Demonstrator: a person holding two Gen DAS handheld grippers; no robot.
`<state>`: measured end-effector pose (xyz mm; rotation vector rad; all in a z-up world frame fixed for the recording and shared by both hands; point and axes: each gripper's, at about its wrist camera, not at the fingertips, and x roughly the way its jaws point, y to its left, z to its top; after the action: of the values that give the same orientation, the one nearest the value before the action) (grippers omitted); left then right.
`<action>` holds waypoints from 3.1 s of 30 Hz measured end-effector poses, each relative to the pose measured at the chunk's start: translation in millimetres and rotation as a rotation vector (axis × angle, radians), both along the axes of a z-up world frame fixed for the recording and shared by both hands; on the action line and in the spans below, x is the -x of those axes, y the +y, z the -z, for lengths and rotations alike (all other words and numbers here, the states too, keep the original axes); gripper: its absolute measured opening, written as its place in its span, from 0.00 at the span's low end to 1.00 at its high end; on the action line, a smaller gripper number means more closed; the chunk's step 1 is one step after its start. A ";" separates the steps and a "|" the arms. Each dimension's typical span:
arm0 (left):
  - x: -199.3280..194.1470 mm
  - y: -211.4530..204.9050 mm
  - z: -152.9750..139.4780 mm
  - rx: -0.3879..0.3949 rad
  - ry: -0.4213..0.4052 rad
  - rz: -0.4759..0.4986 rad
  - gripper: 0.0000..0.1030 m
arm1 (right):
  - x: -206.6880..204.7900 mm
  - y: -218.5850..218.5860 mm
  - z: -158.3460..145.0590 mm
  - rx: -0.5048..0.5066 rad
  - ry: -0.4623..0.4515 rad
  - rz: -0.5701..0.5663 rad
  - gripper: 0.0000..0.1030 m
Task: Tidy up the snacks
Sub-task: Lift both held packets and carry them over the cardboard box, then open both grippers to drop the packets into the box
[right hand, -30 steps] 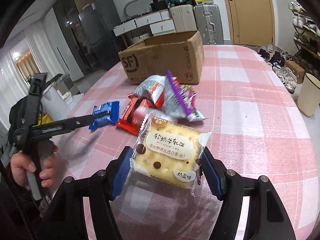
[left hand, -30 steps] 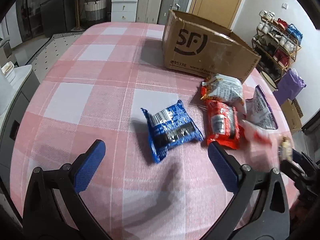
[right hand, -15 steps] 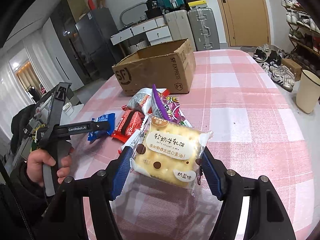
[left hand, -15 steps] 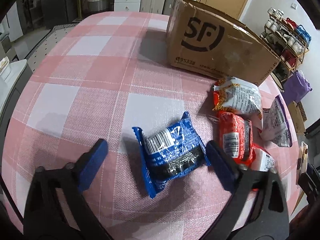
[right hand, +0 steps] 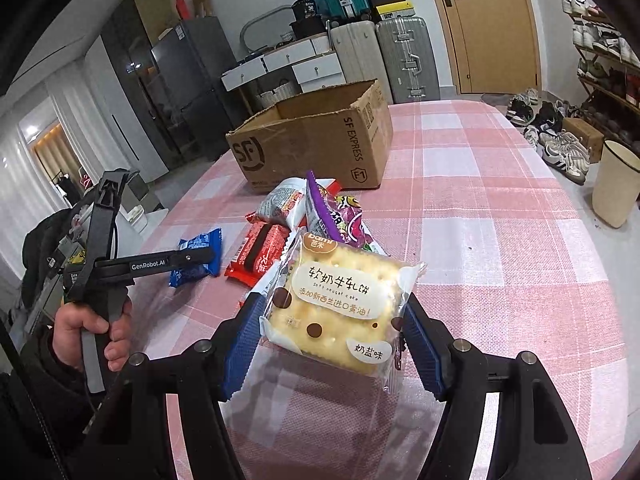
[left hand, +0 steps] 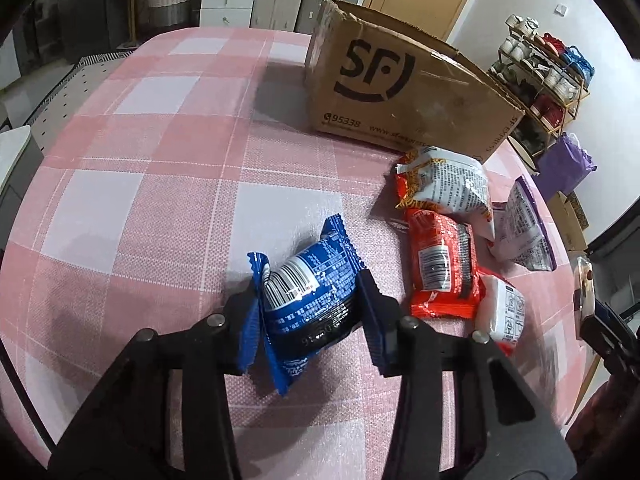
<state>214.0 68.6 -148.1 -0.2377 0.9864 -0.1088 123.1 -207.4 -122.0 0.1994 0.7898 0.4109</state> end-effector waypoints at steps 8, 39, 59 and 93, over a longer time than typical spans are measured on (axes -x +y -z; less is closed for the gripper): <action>19.4 0.1 -19.0 0.000 -0.045 0.005 0.39 | 3.4 4.6 -10.0 0.010 -0.019 -0.005 0.66; 57.0 -16.0 -172.1 -0.068 -0.311 0.095 0.39 | -8.7 39.9 -126.9 0.046 -0.247 -0.119 0.67; 31.9 -39.9 -252.8 -0.078 -0.378 0.157 0.39 | -56.3 56.9 -211.4 0.042 -0.378 -0.161 0.67; -183.8 -63.7 -217.1 -0.062 -0.242 0.180 0.39 | -240.4 66.9 -180.4 0.106 -0.242 -0.133 0.67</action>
<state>397.8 4.9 69.0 -0.0763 0.7677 -0.2651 363.5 -140.6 58.5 -0.0026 0.5861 0.5072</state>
